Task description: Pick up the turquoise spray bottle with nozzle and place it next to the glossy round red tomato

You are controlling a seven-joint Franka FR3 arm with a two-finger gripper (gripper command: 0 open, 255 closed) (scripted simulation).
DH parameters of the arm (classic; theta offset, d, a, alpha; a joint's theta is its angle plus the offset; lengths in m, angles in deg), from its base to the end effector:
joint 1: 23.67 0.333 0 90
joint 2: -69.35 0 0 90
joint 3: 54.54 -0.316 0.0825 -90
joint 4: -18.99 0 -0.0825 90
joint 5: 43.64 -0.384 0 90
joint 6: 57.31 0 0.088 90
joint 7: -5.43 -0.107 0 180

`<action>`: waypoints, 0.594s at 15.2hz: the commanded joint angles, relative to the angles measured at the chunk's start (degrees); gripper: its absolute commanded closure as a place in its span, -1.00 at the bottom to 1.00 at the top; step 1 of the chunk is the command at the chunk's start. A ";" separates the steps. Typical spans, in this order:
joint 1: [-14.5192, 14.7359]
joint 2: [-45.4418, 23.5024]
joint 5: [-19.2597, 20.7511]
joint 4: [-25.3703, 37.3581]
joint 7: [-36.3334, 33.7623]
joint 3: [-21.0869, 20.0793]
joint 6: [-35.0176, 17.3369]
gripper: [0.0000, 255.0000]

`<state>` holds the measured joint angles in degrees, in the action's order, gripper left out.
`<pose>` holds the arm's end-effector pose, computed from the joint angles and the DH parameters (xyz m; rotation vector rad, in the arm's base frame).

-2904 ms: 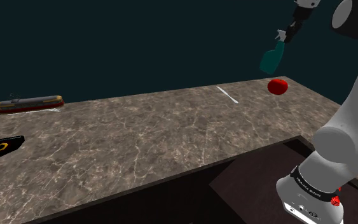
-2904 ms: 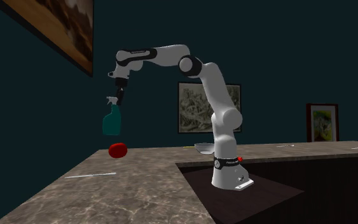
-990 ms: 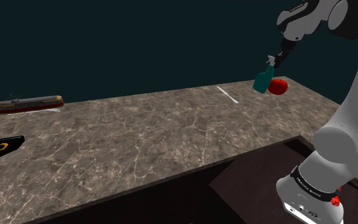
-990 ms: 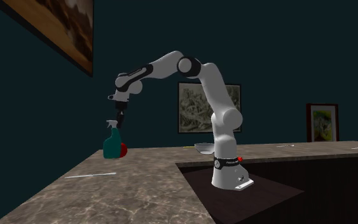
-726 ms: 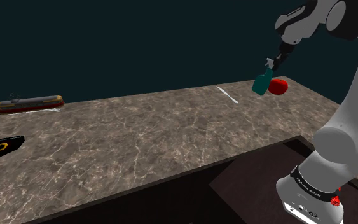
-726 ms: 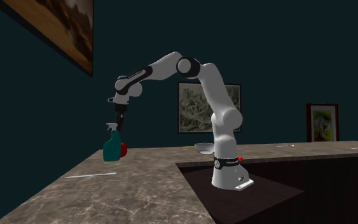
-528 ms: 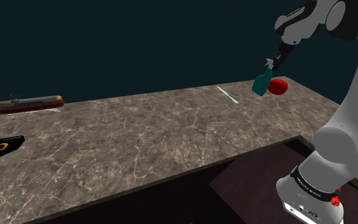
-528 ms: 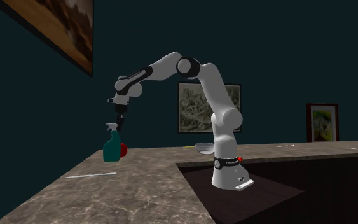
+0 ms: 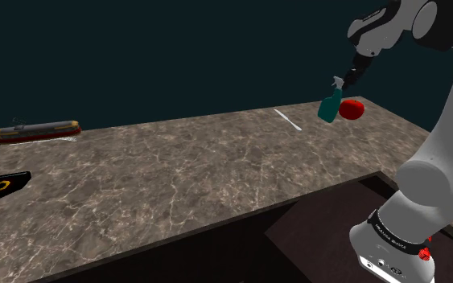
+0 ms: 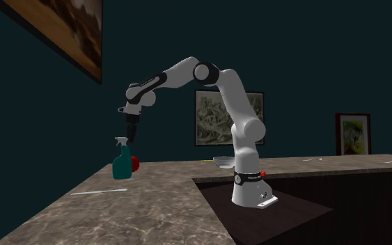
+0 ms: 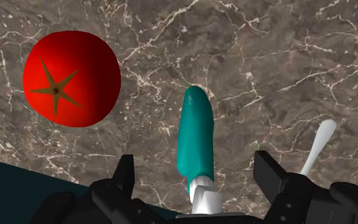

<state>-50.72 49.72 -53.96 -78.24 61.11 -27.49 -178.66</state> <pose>0.4158 -0.5095 0.4246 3.0461 -0.0374 0.1135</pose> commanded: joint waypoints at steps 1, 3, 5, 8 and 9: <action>0.00 0.00 0.00 0.00 0.00 0.00 0.00 -1.00; 0.31 1.65 0.98 1.65 -0.61 0.38 3.12 -1.00; 0.51 2.91 1.73 3.42 -1.08 0.65 6.01 -1.00; 0.51 2.92 1.73 3.42 -1.09 0.64 6.01 -1.00; 0.51 2.92 1.73 3.42 -1.09 0.64 6.01 -1.00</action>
<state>-50.22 52.55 -52.28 -74.83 60.04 -26.86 -172.76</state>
